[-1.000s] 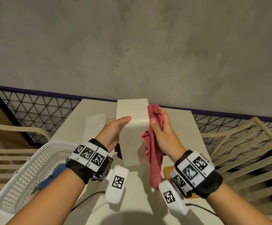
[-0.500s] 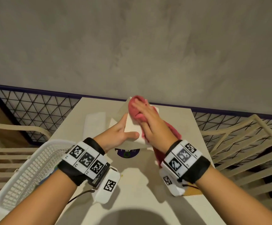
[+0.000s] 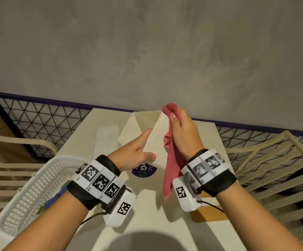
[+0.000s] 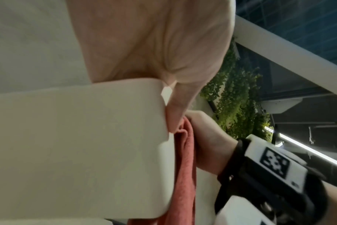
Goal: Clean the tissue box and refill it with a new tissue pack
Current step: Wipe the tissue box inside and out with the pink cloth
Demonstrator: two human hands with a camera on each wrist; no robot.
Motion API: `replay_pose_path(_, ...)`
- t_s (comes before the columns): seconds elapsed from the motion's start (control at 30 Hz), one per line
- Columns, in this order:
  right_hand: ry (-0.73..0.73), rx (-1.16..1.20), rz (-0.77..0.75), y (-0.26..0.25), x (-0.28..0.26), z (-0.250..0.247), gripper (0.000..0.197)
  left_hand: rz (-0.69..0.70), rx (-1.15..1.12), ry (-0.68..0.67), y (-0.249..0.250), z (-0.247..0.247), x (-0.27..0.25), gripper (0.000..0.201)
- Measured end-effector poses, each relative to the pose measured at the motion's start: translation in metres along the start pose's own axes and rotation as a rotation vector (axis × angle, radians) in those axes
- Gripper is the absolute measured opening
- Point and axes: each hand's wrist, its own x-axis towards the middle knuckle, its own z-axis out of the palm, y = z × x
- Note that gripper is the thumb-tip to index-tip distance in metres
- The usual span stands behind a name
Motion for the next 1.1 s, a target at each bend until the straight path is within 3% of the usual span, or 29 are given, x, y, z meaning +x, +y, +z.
replay_pose_path(0.1,0.029,0.216,0.221,0.012,0.009,-0.025,0.03,-0.001,0.001,0.021,-0.003,-0.005,-0.003,0.062)
replay_pose_path(0.23,-0.118,0.331,0.233,0.013,-0.001,-0.026,0.031,-0.009,-0.063,0.101,0.0,-0.007,0.005,0.051)
replay_pose_path(0.33,-0.159,0.173,0.094,0.015,-0.016,-0.01,0.028,-0.052,-0.289,0.255,0.0,0.004,0.013,0.027)
replay_pose_path(0.4,-0.167,0.093,-0.005,0.016,-0.024,-0.004,0.033,-0.058,-0.431,0.308,-0.006,0.011,0.013,0.025)
replay_pose_path(0.5,-0.217,-0.071,-0.15,0.021,-0.039,-0.003,0.031,-0.049,-0.458,0.288,-0.015,0.016,0.009,0.026)
replay_pose_path(0.6,-0.272,-0.337,-0.246,0.017,-0.043,-0.002,0.044,-0.027,-0.255,0.196,-0.018,0.017,0.009,0.03)
replay_pose_path(0.67,-0.295,-0.279,-0.247,0.017,-0.032,-0.003,0.039,-0.012,-0.108,0.168,-0.015,0.018,0.01,0.029)
replay_pose_path(0.83,-0.199,-0.033,0.062,0.025,0.001,-0.006,0.032,0.029,0.053,0.158,-0.008,0.016,0.008,0.027)
replay_pose_path(0.93,-0.205,-0.032,-0.062,0.014,-0.033,-0.001,0.035,0.046,0.13,0.196,-0.008,0.011,0.006,0.032)
replay_pose_path(1.03,-0.28,-0.055,-0.154,0.012,-0.041,0.005,0.043,0.055,0.27,0.204,-0.007,0.01,0.005,0.061)
replay_pose_path(1.1,-0.246,0.037,-0.075,0.019,-0.022,0.005,0.038,0.081,0.326,0.169,-0.003,0.011,0.005,0.048)
